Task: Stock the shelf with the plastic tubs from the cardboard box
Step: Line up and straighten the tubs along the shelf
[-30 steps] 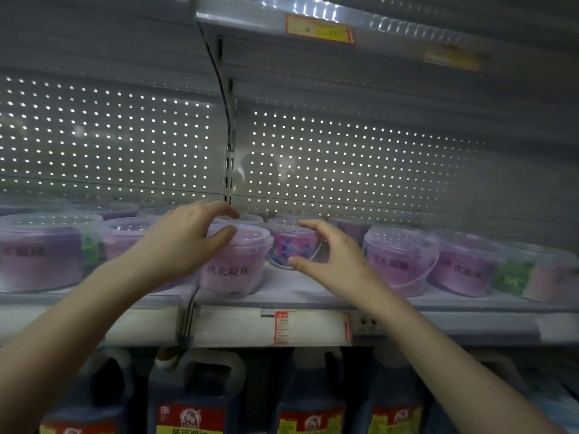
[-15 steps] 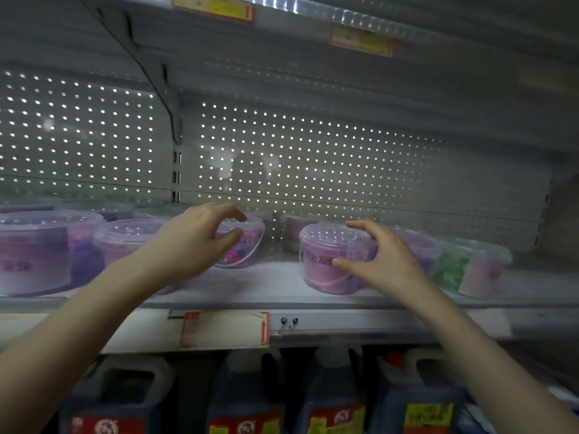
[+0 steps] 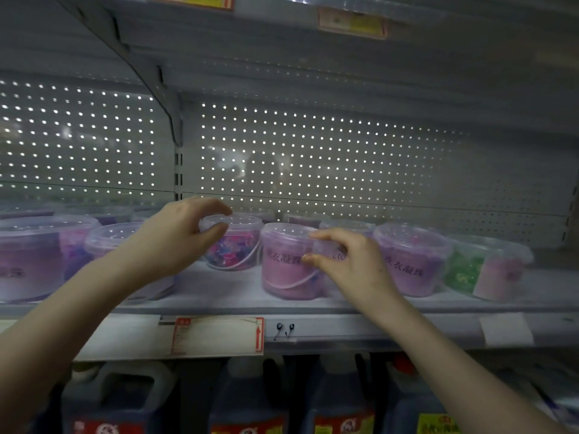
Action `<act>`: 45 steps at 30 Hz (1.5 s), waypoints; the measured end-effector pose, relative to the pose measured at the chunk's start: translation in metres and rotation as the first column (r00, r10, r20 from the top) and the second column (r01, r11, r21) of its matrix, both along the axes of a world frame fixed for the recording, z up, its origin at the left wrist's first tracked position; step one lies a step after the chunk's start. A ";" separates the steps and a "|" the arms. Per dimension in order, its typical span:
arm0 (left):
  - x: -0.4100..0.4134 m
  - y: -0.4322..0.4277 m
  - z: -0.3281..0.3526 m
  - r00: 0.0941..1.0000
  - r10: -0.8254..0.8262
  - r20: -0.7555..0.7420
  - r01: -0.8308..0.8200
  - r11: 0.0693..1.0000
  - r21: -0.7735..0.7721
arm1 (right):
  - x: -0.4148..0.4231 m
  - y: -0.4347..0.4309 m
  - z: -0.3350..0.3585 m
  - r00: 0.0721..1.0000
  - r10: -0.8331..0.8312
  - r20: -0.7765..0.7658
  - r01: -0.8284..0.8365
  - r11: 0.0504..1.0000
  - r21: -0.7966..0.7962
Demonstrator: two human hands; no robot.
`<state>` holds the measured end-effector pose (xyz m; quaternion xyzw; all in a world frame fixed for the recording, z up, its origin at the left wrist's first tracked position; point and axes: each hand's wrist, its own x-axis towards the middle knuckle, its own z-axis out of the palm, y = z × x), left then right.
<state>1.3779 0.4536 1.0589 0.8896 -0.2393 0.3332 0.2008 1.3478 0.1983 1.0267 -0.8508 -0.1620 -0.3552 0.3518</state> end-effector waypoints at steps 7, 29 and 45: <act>0.000 0.019 0.003 0.999 0.039 0.022 -0.039 0.999 -0.010 | 0.011 0.044 -0.004 0.989 0.146 0.005 -0.146 0.989 -0.016; 0.014 -0.012 0.007 0.999 -0.036 -0.017 0.035 0.997 -0.069 | 0.054 -0.035 0.017 0.930 -0.329 -0.166 0.280 0.924 -0.259; 0.015 -0.020 0.006 0.992 -0.114 -0.063 0.103 0.983 -0.150 | 0.078 -0.075 0.019 0.876 -0.416 -0.245 0.347 0.895 -0.279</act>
